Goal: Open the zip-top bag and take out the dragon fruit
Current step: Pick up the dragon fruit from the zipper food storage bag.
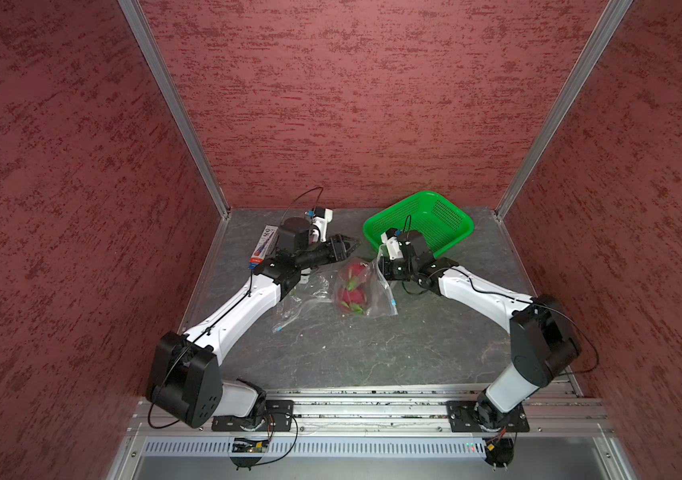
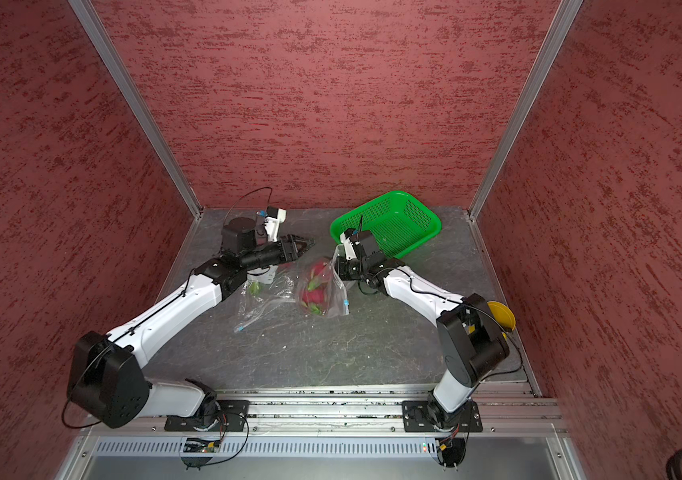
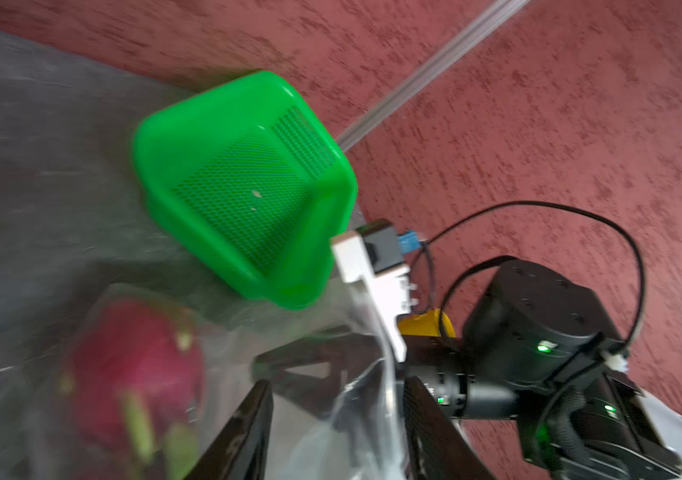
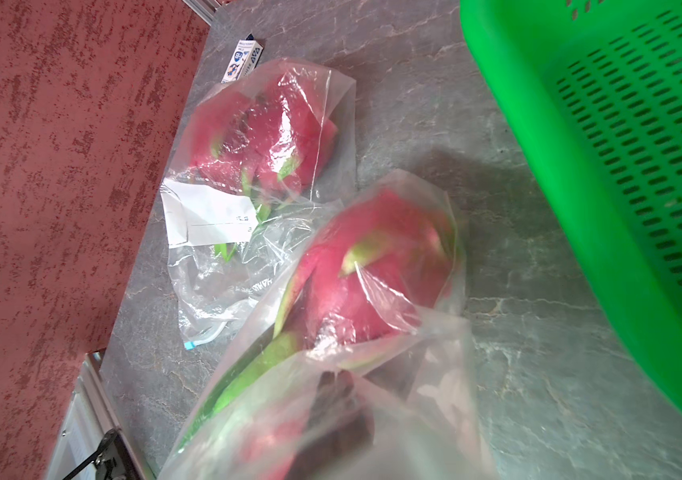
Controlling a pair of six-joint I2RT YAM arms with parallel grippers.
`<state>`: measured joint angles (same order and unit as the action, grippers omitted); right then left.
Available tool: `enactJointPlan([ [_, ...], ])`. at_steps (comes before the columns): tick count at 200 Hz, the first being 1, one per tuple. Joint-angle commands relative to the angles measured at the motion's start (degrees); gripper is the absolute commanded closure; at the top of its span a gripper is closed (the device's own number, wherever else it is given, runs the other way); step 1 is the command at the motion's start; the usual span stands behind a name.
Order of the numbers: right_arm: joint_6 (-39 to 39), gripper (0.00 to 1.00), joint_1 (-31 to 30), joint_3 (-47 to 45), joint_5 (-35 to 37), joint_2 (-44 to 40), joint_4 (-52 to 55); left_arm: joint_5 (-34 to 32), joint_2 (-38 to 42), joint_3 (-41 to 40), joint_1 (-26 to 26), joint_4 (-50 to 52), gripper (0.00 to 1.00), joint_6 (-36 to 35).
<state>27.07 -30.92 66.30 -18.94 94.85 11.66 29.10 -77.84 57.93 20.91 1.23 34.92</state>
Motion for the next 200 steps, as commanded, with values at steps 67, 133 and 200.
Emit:
enactJointPlan([
  [67, 4.7, 0.94, 0.2, -12.0, -7.0, -5.4, -6.4, 0.2, -5.8, -14.0, -2.0, -1.3, 0.61, -2.3],
  [133, 10.4, 0.61, 0.2, -21.1, -12.2, -8.4, -25.0, 3.5, -14.4, -11.0, -0.5, -6.1, 0.62, -0.4],
  [200, 12.7, 0.41, 0.7, -28.1, -10.4, -13.8, -35.7, 4.5, -20.3, -9.0, -0.7, -3.6, 0.63, -1.1],
])
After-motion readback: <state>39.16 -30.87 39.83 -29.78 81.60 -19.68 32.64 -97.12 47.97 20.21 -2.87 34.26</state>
